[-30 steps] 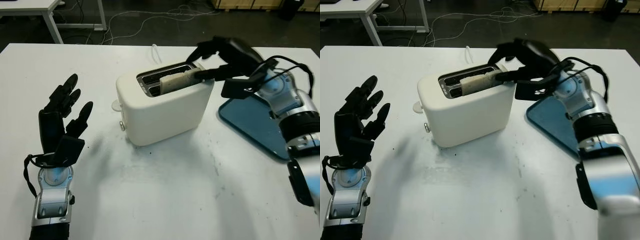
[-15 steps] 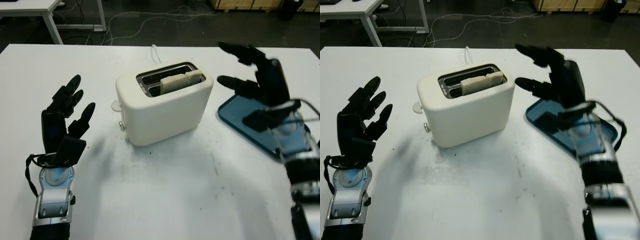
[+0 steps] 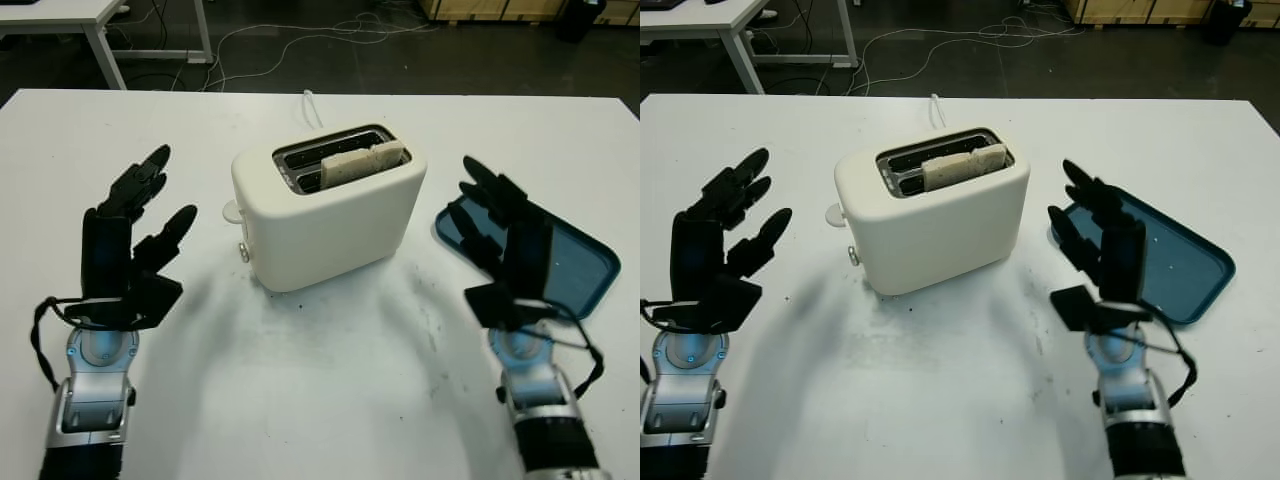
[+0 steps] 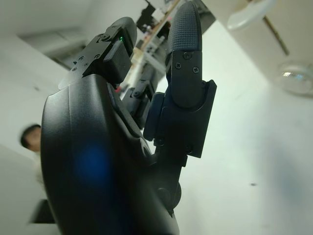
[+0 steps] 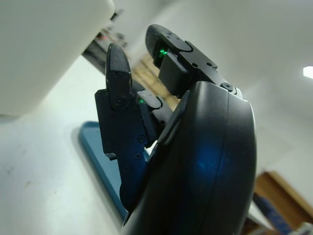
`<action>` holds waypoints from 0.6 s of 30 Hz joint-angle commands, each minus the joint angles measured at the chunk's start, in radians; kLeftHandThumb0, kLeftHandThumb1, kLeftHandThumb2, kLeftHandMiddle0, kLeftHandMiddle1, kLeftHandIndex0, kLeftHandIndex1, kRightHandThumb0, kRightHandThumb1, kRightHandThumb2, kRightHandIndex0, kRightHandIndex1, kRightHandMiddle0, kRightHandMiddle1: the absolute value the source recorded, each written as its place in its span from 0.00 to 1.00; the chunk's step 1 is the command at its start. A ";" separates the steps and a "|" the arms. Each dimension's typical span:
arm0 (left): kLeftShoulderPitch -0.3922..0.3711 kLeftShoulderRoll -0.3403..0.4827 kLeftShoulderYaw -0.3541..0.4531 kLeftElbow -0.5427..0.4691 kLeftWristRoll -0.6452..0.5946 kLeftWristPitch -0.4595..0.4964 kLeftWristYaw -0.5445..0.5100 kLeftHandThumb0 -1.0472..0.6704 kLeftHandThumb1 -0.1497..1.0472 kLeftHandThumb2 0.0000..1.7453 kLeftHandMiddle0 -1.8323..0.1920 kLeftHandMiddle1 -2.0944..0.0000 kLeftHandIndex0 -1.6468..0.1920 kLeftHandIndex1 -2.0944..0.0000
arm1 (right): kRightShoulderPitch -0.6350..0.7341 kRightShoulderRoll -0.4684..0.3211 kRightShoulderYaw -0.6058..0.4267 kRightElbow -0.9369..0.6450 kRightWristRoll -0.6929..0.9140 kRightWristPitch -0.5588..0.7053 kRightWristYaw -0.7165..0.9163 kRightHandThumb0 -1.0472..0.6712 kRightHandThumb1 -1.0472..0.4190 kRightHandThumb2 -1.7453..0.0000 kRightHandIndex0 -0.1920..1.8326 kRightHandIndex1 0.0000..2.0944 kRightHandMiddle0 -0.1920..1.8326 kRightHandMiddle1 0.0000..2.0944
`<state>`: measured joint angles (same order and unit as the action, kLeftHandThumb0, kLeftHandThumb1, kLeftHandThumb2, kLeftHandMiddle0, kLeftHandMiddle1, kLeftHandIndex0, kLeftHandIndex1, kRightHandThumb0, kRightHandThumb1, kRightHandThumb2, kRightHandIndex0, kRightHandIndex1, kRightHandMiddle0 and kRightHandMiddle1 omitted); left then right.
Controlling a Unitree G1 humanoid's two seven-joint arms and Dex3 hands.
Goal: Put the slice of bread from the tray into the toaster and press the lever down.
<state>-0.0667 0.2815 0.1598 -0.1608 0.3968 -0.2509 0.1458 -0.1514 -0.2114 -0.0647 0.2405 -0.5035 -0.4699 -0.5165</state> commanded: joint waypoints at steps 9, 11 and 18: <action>0.047 0.031 -0.028 -0.283 0.231 0.173 -0.088 0.26 0.89 0.13 0.54 0.96 0.55 0.98 | -0.011 -0.009 0.044 -0.031 -0.165 0.076 -0.134 0.46 0.09 0.91 0.61 0.06 0.54 0.02; 0.041 0.036 -0.038 -0.292 0.260 0.192 -0.098 0.27 0.89 0.13 0.52 0.95 0.53 0.97 | -0.024 -0.012 0.050 -0.026 -0.178 0.084 -0.148 0.46 0.09 0.92 0.63 0.06 0.55 0.02; 0.063 0.038 -0.105 -0.284 0.402 0.199 -0.057 0.35 0.89 0.15 0.48 0.93 0.51 0.97 | -0.032 -0.026 0.068 -0.020 -0.194 0.110 -0.154 0.45 0.09 0.92 0.63 0.05 0.56 0.02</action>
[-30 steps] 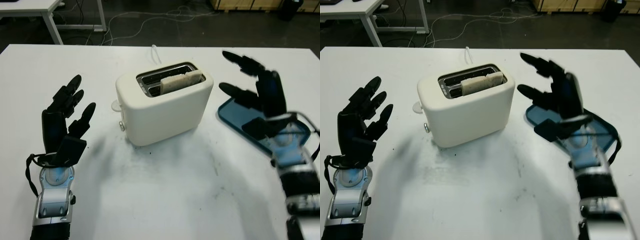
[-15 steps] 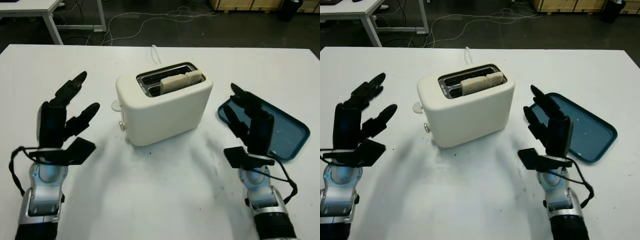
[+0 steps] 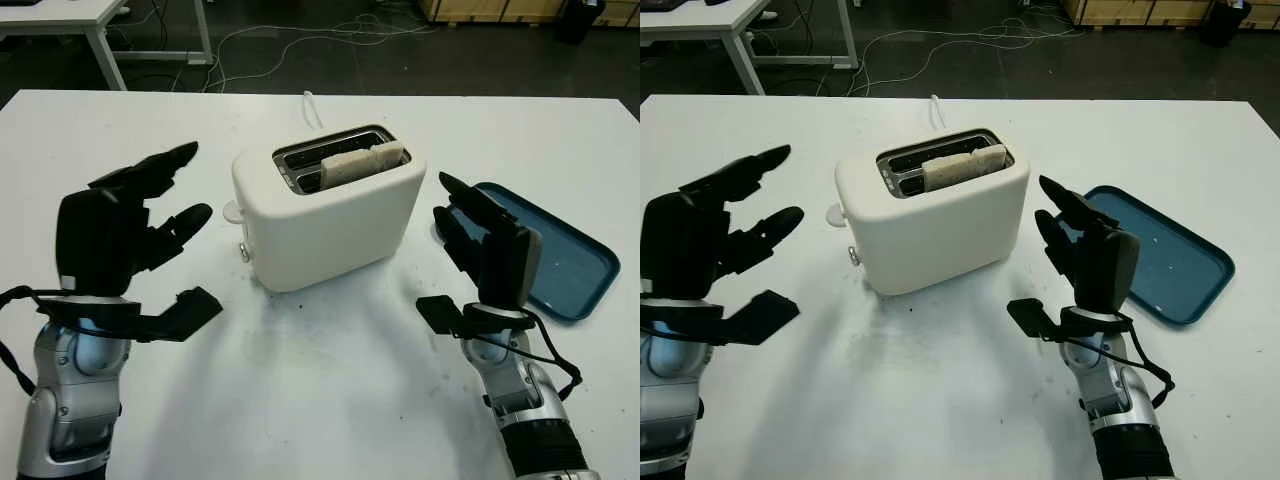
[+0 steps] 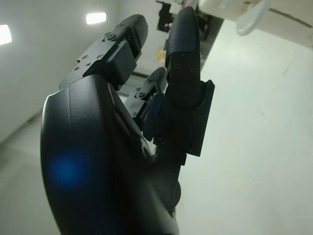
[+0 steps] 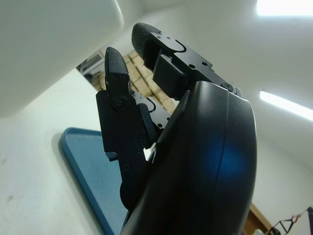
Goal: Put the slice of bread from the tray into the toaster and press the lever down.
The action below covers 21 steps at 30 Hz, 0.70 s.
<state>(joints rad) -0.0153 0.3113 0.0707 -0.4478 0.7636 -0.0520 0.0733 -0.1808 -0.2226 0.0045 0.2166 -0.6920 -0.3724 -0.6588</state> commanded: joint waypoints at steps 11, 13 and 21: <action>-0.004 0.052 -0.029 -0.014 0.088 0.059 -0.075 0.44 0.89 0.22 0.56 0.41 0.41 0.98 | -0.008 -0.032 0.003 0.000 0.013 0.019 -0.006 0.44 0.09 0.91 0.65 0.06 0.57 0.01; -0.013 0.074 -0.020 -0.005 0.075 0.046 -0.078 0.45 0.89 0.21 0.56 0.39 0.39 0.97 | -0.008 -0.031 0.002 -0.003 0.016 0.025 -0.003 0.43 0.09 0.90 0.64 0.05 0.57 0.01; -0.055 0.149 0.001 0.030 0.040 0.022 -0.091 0.47 0.89 0.18 0.52 0.44 0.32 0.96 | -0.022 -0.036 0.002 0.024 0.017 0.006 -0.029 0.42 0.09 0.89 0.65 0.06 0.57 0.01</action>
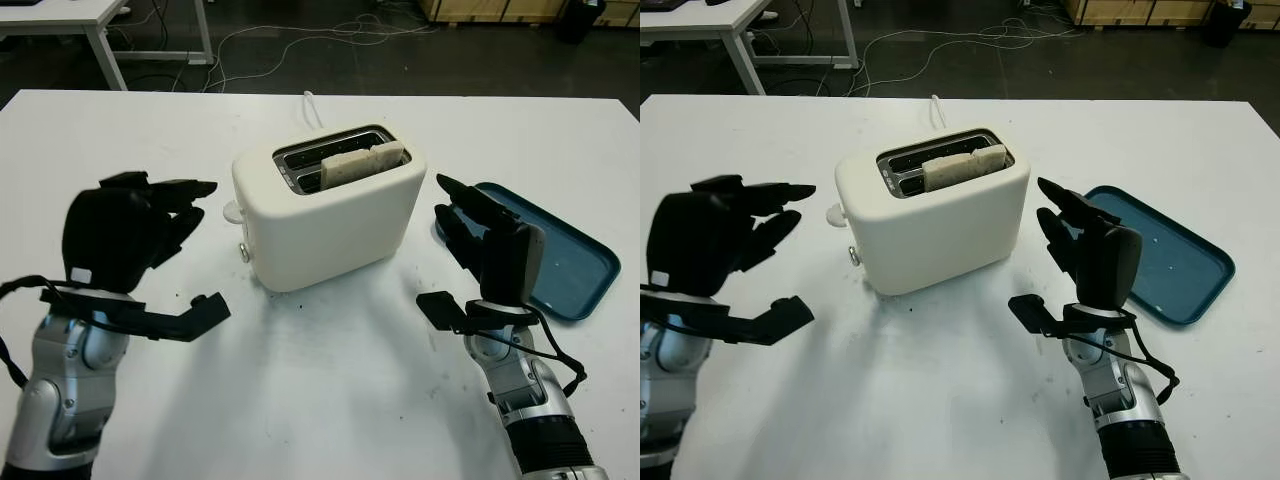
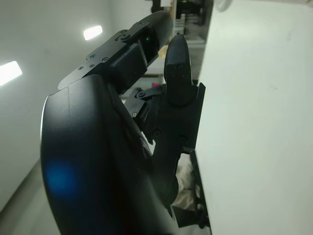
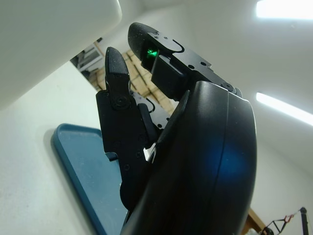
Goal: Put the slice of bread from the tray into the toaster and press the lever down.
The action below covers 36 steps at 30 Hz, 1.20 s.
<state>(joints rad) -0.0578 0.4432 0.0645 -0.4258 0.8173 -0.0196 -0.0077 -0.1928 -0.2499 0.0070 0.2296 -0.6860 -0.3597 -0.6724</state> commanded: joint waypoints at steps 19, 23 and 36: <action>-0.120 0.157 -0.017 0.100 -0.199 -0.088 -0.194 0.44 0.89 0.19 0.60 0.34 0.33 0.97 | -0.006 -0.013 0.002 0.017 0.021 0.003 -0.004 0.42 0.09 0.89 0.63 0.07 0.57 0.00; -0.134 0.155 -0.026 0.117 -0.232 -0.083 -0.227 0.44 0.89 0.18 0.59 0.33 0.32 0.96 | -0.006 -0.012 0.000 0.018 0.029 -0.002 -0.003 0.43 0.09 0.90 0.63 0.08 0.57 0.00; -0.187 0.191 -0.046 0.193 -0.255 -0.124 -0.269 0.45 0.89 0.16 0.59 0.31 0.32 0.96 | -0.004 -0.012 0.000 0.027 0.028 -0.003 -0.009 0.44 0.09 0.91 0.63 0.08 0.57 0.00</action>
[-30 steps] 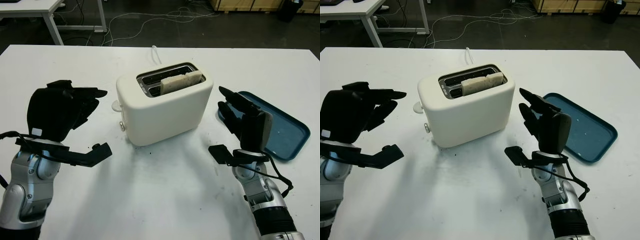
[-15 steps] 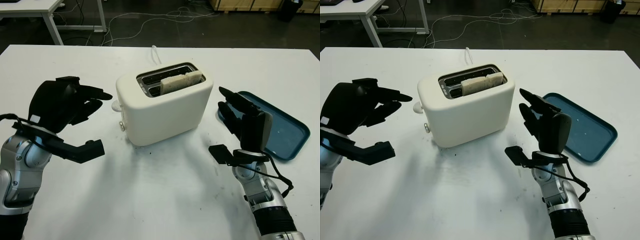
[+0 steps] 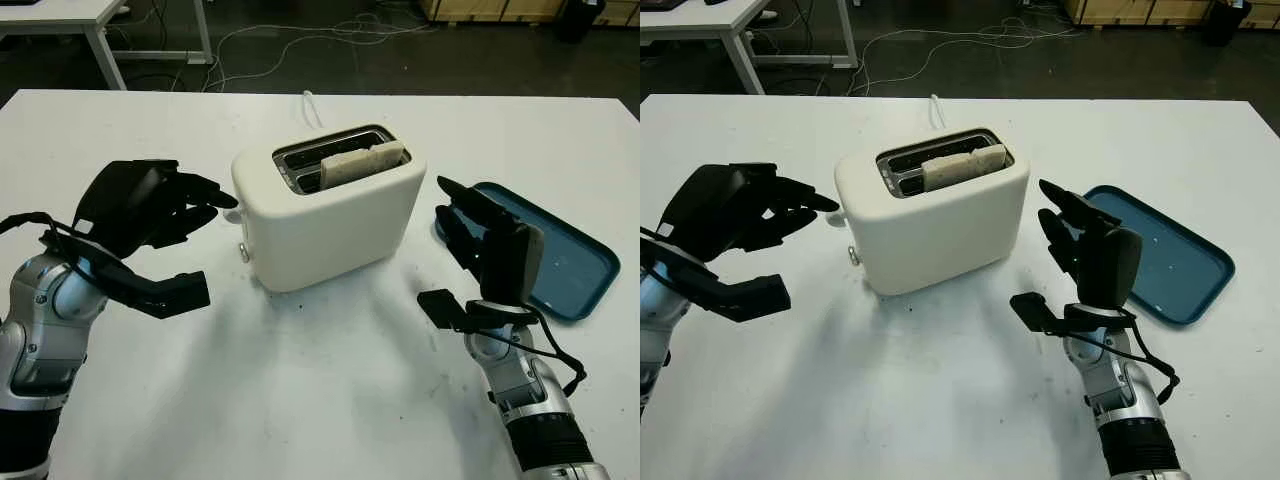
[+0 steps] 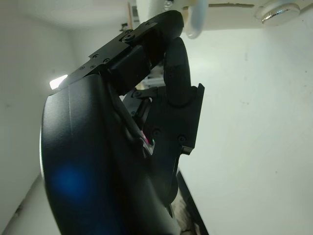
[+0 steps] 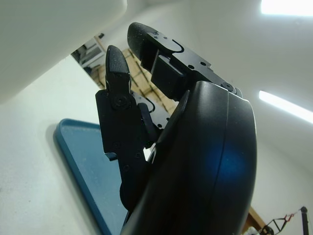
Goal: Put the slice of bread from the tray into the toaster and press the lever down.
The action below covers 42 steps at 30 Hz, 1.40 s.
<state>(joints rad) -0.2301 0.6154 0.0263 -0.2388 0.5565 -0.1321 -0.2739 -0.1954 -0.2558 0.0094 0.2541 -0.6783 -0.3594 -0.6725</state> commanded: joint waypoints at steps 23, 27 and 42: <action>-0.035 0.025 -0.028 0.037 0.039 -0.062 0.024 0.47 0.89 0.15 0.59 0.27 0.32 0.96 | -0.005 -0.008 -0.001 0.022 0.023 -0.026 -0.031 0.44 0.09 0.91 0.63 0.06 0.57 0.00; -0.026 0.024 -0.025 0.020 0.032 -0.065 0.025 0.48 0.89 0.14 0.59 0.27 0.32 0.96 | -0.006 -0.011 0.001 0.026 0.018 -0.024 -0.036 0.44 0.09 0.91 0.64 0.06 0.57 0.00; 0.036 0.033 -0.006 -0.067 0.021 -0.032 -0.030 0.44 0.89 0.20 0.58 0.30 0.32 0.96 | 0.002 -0.008 0.002 0.017 0.026 -0.023 -0.029 0.45 0.09 0.91 0.64 0.05 0.57 0.00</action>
<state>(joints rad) -0.2070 0.6373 0.0163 -0.2938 0.5798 -0.1747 -0.2936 -0.1955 -0.2600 0.0109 0.2767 -0.6766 -0.3695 -0.6985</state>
